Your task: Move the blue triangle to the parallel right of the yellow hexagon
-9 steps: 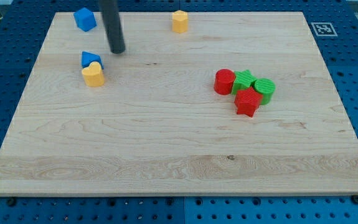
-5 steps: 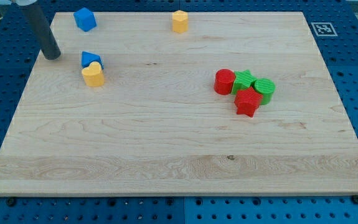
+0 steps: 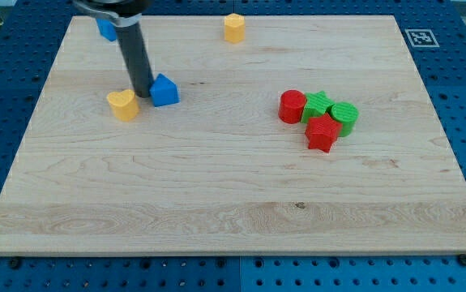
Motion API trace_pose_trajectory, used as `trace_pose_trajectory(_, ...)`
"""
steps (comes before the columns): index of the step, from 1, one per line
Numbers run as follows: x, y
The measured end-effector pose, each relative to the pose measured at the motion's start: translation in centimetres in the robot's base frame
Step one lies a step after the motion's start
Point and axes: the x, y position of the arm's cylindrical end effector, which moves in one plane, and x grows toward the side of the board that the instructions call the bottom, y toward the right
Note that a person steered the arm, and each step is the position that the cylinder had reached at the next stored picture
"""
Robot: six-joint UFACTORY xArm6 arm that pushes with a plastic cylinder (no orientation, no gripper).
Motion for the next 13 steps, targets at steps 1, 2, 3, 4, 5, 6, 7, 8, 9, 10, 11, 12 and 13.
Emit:
trace_pose_trajectory(1,0.6,3.0)
trace_pose_trajectory(2,2.1,5.4)
trace_pose_trajectory(3,2.8,8.1)
trace_pose_trajectory(4,2.9,9.9)
trace_pose_trajectory(5,4.3,11.4)
trace_pose_trajectory(6,5.3,12.9)
trace_pose_trajectory(7,5.3,14.3)
trace_pose_trajectory(8,5.3,15.5)
trace_pose_trajectory(9,5.3,15.5)
trace_pose_trajectory(10,5.1,14.8)
trace_pose_trajectory(11,2.8,14.8)
trace_pose_trajectory(12,1.2,15.2)
trace_pose_trajectory(13,0.5,15.8)
